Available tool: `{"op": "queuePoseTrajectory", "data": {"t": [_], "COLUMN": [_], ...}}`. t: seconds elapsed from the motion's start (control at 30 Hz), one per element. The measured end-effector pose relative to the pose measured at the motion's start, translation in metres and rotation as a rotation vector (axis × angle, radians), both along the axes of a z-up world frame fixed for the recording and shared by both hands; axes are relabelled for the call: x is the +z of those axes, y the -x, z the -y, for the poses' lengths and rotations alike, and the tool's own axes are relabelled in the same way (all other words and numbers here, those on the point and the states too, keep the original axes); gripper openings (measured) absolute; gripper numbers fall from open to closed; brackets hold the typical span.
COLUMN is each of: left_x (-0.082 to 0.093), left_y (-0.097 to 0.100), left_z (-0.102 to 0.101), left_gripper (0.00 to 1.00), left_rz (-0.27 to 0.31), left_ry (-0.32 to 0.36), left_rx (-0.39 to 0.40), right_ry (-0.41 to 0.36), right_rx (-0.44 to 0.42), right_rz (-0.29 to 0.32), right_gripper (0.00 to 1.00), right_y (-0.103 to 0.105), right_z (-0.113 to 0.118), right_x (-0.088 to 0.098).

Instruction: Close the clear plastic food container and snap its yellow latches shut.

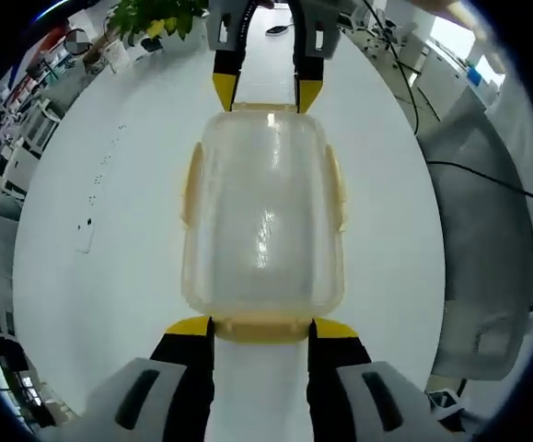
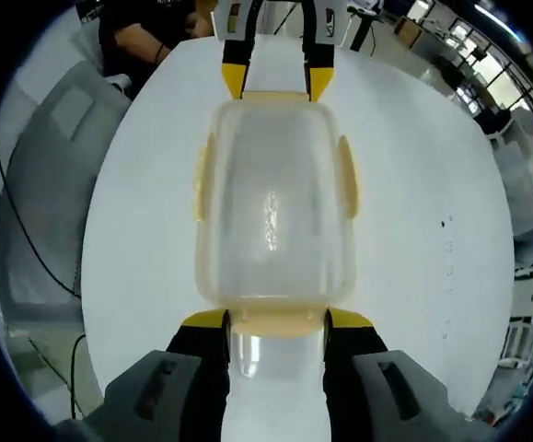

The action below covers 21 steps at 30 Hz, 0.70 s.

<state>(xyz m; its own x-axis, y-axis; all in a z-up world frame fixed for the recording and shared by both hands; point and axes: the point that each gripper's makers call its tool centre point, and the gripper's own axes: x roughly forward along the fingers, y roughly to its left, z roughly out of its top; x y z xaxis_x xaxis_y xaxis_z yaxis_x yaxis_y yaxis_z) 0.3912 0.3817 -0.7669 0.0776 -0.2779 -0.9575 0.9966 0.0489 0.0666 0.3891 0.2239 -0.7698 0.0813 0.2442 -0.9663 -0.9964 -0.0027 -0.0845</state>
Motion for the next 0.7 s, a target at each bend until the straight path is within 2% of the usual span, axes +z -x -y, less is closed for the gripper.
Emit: {"op": "queuePoseTrajectory", "data": {"t": [0.2, 0.37, 0.7], "left_x": [-0.002, -0.007, -0.012], "left_y": [-0.005, -0.009, -0.017], "left_z": [0.037, 0.058, 0.087], "left_gripper": [0.33, 0.33, 0.33], "left_rz": [-0.005, -0.015, -0.027], "left_ry": [-0.004, -0.012, -0.015], "left_rx": [-0.024, -0.033, -0.037], "right_ry": [0.0, 0.0, -0.006], "right_rx": [-0.022, -0.033, -0.039], "right_rz": [-0.008, -0.016, -0.024], "right_gripper": [0.36, 0.36, 0.36], "right_y": [-0.002, -0.005, -0.012], "right_z": [0.035, 0.06, 0.088], "right_x": [-0.004, -0.008, -0.013]}}
